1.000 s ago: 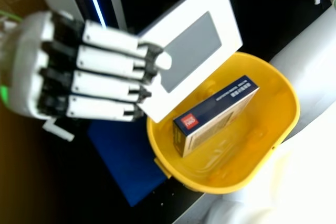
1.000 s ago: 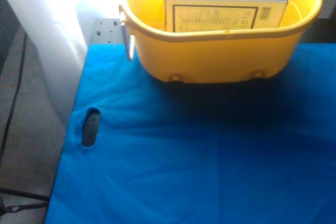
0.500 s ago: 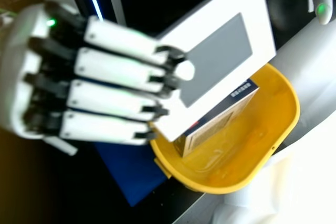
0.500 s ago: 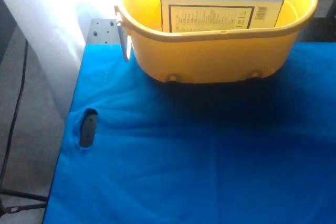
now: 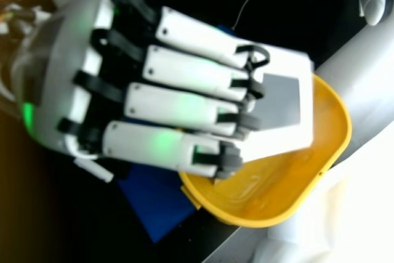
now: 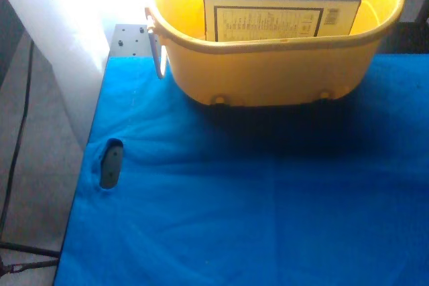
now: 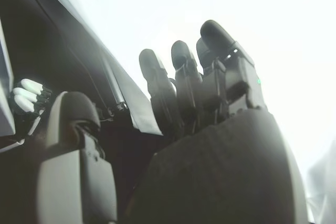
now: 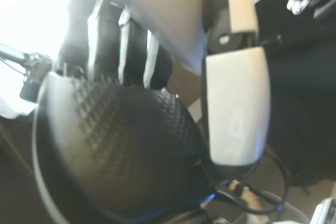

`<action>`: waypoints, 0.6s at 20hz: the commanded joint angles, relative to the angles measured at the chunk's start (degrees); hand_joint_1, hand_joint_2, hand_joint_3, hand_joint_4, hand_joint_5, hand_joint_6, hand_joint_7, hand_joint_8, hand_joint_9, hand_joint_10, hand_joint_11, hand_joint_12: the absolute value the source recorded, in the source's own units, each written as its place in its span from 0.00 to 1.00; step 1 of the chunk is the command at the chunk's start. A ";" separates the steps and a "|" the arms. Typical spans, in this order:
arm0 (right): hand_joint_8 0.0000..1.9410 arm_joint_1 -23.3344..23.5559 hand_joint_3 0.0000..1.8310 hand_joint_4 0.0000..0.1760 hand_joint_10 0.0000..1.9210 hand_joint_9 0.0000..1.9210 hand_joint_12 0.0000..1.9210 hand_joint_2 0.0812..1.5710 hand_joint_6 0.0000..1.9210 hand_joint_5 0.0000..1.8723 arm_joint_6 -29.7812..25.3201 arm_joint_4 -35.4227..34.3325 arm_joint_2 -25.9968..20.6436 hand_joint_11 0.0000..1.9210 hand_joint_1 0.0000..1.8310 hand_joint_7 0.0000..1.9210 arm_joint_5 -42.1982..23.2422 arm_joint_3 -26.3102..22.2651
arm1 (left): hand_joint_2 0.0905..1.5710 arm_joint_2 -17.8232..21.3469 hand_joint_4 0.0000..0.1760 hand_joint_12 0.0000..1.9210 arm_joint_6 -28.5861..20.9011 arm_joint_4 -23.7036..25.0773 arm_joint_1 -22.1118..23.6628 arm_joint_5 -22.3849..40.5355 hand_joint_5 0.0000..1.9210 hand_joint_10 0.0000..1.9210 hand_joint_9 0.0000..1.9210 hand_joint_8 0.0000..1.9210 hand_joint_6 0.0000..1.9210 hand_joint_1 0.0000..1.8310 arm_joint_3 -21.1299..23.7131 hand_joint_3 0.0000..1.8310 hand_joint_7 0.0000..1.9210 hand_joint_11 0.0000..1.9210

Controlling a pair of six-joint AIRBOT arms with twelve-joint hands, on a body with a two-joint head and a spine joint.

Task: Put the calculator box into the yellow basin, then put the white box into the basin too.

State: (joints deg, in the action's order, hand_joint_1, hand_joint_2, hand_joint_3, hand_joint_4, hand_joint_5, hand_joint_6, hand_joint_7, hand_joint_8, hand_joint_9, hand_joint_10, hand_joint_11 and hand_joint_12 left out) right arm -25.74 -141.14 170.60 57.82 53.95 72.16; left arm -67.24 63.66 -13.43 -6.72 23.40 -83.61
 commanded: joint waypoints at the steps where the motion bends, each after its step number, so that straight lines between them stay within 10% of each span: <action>1: 0.00 1.11 0.00 0.71 0.00 0.00 0.01 0.46 0.00 0.00 -0.21 1.97 -0.15 0.00 0.44 0.00 6.59 0.00 | 0.68 0.01 0.00 0.45 -0.28 0.40 0.93 7.51 0.35 0.13 0.11 0.00 0.00 0.38 -0.03 0.00 0.25 0.00; 4: 0.00 1.11 0.00 0.41 0.00 0.00 0.00 0.48 0.00 0.00 -0.22 1.97 -0.14 0.00 0.43 0.00 6.48 0.03 | 0.70 0.64 0.00 0.57 -0.41 0.75 1.21 7.74 0.35 0.12 0.12 0.00 0.00 0.38 0.69 0.00 0.26 0.00; 8: 0.00 1.56 0.00 0.32 0.00 0.00 0.00 0.50 0.00 0.00 -0.24 1.97 -0.14 0.00 0.43 0.00 6.61 -0.01 | 0.70 0.89 0.00 0.53 -0.53 0.80 1.21 8.05 0.36 0.11 0.10 0.00 0.00 0.38 0.87 0.00 0.24 0.00; 11: 0.00 1.57 0.01 0.48 0.00 0.00 0.00 0.52 0.00 0.00 -1.32 1.97 -0.26 0.00 0.41 0.00 8.84 -0.20 | 0.75 1.89 0.00 0.48 -0.73 0.75 1.14 8.32 0.37 0.12 0.07 0.00 0.01 0.39 1.37 0.00 0.21 0.00; 12: 0.00 1.55 0.00 0.34 0.00 0.00 0.00 0.51 0.00 0.00 -2.41 1.97 -0.37 0.00 0.40 0.00 9.80 -0.19 | 0.74 2.30 0.00 0.74 -0.90 0.70 1.12 8.34 0.37 0.34 0.08 0.03 0.00 0.39 1.58 0.00 0.26 0.00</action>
State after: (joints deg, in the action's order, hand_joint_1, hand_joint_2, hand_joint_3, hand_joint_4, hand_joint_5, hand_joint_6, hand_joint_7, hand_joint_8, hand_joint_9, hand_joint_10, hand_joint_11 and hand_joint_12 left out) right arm -25.36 -143.55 170.60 57.58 56.05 72.10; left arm -65.10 63.09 -13.06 -6.61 24.45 -82.06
